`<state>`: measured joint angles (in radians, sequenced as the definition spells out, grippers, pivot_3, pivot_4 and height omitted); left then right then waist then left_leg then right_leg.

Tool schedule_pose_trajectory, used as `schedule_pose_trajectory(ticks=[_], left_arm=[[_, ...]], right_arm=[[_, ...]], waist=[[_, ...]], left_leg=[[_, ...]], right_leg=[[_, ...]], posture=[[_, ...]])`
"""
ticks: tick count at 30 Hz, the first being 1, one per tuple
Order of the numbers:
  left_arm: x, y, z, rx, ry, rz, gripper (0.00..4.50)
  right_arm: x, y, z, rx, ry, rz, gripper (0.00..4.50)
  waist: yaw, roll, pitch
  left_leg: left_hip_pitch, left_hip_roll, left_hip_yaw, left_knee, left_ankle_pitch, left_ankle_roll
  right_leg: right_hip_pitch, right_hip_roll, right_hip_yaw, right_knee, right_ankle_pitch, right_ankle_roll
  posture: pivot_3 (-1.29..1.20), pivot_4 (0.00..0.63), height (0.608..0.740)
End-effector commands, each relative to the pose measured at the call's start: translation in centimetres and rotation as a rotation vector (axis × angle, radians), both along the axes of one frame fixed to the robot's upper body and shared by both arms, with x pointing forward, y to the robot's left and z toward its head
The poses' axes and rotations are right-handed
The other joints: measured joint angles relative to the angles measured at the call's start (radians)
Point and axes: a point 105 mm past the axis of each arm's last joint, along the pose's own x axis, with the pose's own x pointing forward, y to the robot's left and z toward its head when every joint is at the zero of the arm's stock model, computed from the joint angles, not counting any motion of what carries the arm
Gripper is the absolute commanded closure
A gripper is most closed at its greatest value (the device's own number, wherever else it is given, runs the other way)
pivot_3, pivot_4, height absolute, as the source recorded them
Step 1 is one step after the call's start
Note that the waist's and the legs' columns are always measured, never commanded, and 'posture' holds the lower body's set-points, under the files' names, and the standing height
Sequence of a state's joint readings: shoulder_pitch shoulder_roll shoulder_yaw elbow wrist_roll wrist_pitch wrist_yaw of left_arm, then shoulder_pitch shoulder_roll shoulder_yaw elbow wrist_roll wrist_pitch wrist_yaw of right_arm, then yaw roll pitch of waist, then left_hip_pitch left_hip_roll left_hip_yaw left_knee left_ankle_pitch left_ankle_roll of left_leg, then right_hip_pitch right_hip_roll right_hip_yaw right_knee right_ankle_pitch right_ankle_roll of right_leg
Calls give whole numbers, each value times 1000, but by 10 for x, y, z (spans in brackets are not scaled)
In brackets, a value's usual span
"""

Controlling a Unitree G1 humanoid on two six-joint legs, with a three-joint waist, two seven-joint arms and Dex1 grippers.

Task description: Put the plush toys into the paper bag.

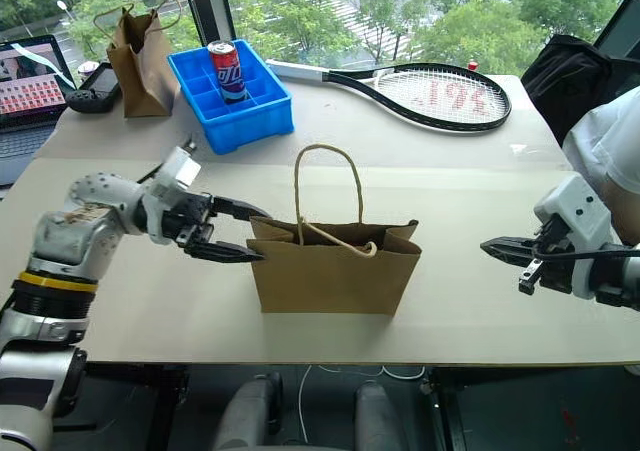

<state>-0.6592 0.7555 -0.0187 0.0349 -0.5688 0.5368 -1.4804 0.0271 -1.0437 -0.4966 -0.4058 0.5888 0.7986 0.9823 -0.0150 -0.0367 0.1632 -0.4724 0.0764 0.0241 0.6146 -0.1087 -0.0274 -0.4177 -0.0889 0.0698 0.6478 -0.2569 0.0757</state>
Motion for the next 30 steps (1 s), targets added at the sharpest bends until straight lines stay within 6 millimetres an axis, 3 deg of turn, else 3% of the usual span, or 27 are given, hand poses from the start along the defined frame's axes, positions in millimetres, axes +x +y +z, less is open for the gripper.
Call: schedule_pose_trajectory(ticks=[1, 3, 5, 11, 15, 19, 21, 25, 30], left_arm=[[-4, 31, 40, -135, -35, 188, 40], [-7, 45, 43, -174, -10, 282, 40], [-9, 62, 34, -162, 6, 390, 40], [-8, 99, -11, -106, 24, 676, 0], [-9, 104, -39, -3, -14, 797, 0], [-9, 101, -42, -1, -50, 852, 0], [-8, 100, -42, -16, -32, 859, 0], [-8, 104, -66, 134, -13, 888, 0], [-7, 92, -64, 112, 7, 814, 0]], right_arm=[[-8, 8, 10, 81, -92, 30, 4500], [-11, 9, 7, 116, -93, 23, 4500], [-13, 7, 3, 148, -84, 8, 4500], [-7, 2, -4, 172, -104, -26, 2696], [-1, -2, -5, 151, -137, -42, 1288], [1, -2, -4, 150, -153, -41, 84], [0, -2, -4, 150, -152, -40, 84], [-1, 1, -7, 152, -161, -50, 84], [-2, 3, -16, 129, -164, -59, 84]], waist=[[0, 0, 0], [-1, 0, 0], [-2, 0, 0], [2, 0, 0], [4, 0, 0], [5, 0, 0], [4, 0, 0], [3, 0, 0], [2, 0, 0]], left_leg=[[0, 0, 0, 0, 0, 0], [1, 0, 0, 0, 0, 0], [2, 0, 0, 0, 0, 0], [15, 0, 1, -3, -2, -4], [15, 0, 2, -3, -5, -8], [15, 0, 3, -3, -5, -8], [15, 0, 3, -3, -5, -8], [15, 0, 3, -3, -5, -8], [15, 0, 3, -4, -5, -8]], right_leg=[[0, 0, 0, 0, 0, 0], [0, 0, 0, 1, 0, 1], [1, 0, 0, 0, 0, 0], [13, -1, -1, -2, -6, -6], [14, -3, -1, -4, -6, -6], [14, -3, -1, -5, -3, -11], [14, -3, -1, -5, -3, -10], [14, -3, -1, -4, -4, -9], [13, -3, -1, -5, -4, -9]], posture=[[0, 150, 731], [0, 150, 731], [0, 150, 731], [0, 150, 731], [0, 150, 731], [0, 150, 731], [0, 150, 731], [0, 150, 731], [0, 150, 731]])
